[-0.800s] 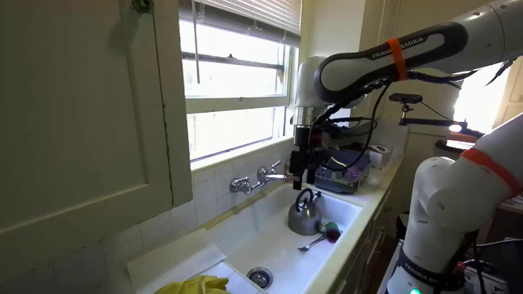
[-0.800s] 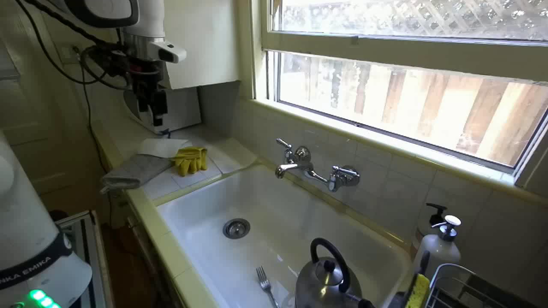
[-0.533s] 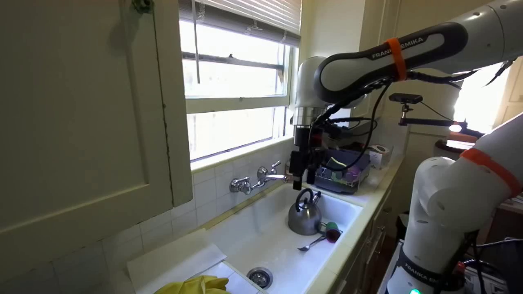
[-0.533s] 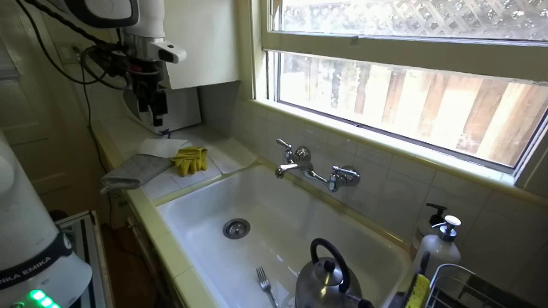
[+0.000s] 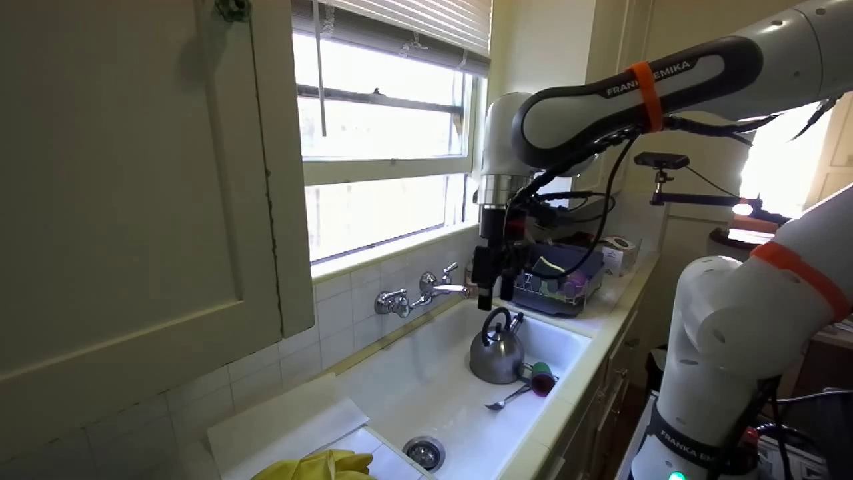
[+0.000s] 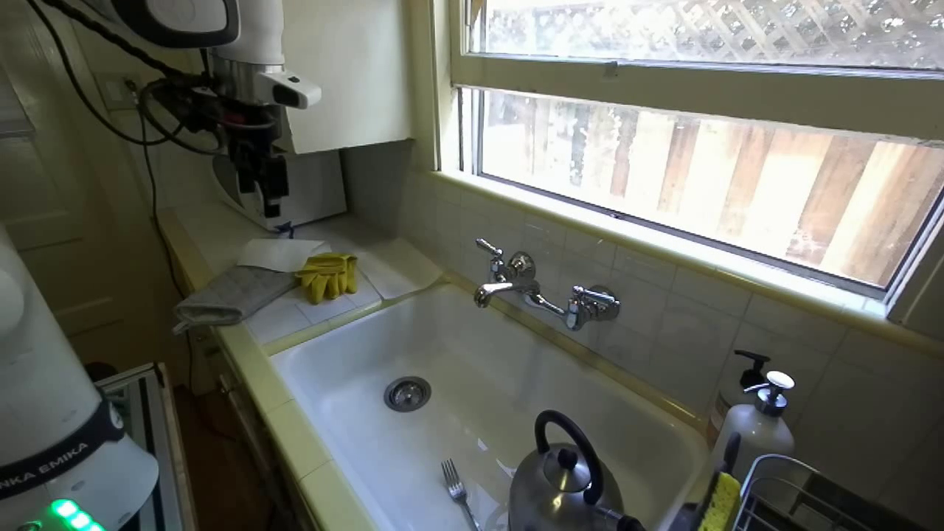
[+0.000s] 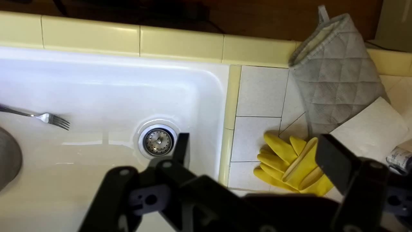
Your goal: Push the faucet head to the left and push the faucet handle on the left to the right
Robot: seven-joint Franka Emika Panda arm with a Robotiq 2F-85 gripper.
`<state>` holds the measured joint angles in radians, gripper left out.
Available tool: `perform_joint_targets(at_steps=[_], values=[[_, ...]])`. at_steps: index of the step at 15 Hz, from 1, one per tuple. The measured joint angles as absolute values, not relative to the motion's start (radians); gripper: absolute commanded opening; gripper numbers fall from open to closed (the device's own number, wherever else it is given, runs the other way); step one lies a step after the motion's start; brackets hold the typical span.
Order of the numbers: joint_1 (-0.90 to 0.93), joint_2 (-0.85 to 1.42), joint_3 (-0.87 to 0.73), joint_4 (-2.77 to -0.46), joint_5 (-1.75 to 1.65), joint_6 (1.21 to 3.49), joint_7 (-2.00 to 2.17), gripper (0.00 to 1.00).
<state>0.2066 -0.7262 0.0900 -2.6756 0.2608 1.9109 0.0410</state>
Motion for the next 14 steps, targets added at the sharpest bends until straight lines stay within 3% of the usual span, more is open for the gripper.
perform_joint_targets(at_steps=[7, 14], values=[[0.042, -0.655, 0.075, -2.692, 0.250, 2.206, 0.137, 1.00], [-0.011, -0.447, 0.019, -2.681, 0.147, 2.520, 0.049, 1.00]])
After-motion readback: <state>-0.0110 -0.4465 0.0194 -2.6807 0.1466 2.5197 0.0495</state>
